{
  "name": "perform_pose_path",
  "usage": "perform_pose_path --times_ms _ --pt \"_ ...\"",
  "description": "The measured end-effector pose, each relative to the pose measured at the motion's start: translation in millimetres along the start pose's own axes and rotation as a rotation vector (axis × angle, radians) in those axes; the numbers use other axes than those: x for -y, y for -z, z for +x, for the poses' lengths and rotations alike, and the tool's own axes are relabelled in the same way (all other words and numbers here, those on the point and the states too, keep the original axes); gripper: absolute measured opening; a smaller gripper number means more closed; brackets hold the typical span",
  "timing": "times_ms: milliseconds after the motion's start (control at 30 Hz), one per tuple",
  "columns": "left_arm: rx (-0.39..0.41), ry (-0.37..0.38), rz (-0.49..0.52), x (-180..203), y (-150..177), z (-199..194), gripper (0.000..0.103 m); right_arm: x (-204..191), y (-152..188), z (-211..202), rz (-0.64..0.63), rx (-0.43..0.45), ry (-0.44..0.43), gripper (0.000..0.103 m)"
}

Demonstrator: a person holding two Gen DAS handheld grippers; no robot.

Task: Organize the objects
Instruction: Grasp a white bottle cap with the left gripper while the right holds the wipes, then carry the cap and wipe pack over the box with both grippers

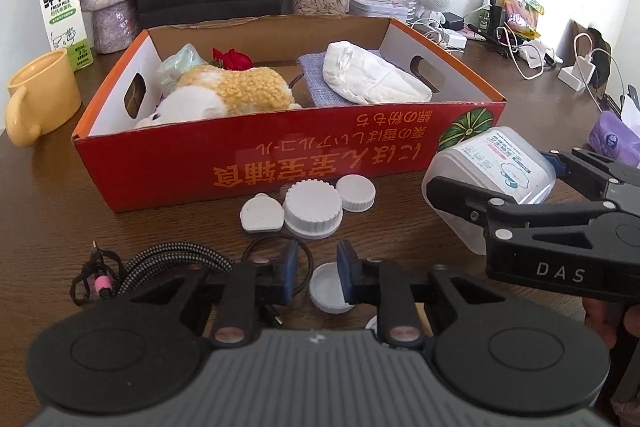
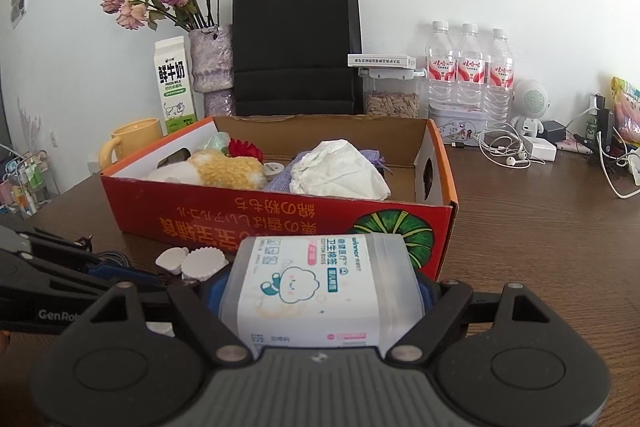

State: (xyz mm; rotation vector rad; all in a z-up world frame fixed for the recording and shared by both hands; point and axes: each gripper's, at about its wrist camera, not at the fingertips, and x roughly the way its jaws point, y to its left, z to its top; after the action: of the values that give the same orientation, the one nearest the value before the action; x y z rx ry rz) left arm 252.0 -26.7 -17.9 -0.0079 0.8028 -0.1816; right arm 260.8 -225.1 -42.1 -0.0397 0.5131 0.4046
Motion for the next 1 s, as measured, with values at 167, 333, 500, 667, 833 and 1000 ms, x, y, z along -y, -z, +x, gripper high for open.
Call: perform_pose_path --times_ms 167,333,500,667,833,1000 --pt "-0.018 -0.005 -0.046 -2 0 4 0.015 1 0 -2 0.003 0.004 -0.004 0.082" --pt "-0.019 0.002 -0.117 -10 0 6 0.006 1 1 -3 0.004 0.006 -0.007 0.082" --pt "0.007 0.014 -0.137 -12 1 1 0.005 1 1 -3 0.005 0.006 -0.006 0.082" --pt "0.028 0.013 -0.132 -10 2 -6 0.005 1 1 -3 0.005 0.007 -0.005 0.082" --pt "0.061 0.003 -0.132 -10 2 -17 0.004 2 1 -4 0.009 0.012 -0.001 0.082" --pt "0.103 0.002 -0.139 -10 2 -31 0.004 3 1 -7 0.011 0.028 -0.008 0.082"
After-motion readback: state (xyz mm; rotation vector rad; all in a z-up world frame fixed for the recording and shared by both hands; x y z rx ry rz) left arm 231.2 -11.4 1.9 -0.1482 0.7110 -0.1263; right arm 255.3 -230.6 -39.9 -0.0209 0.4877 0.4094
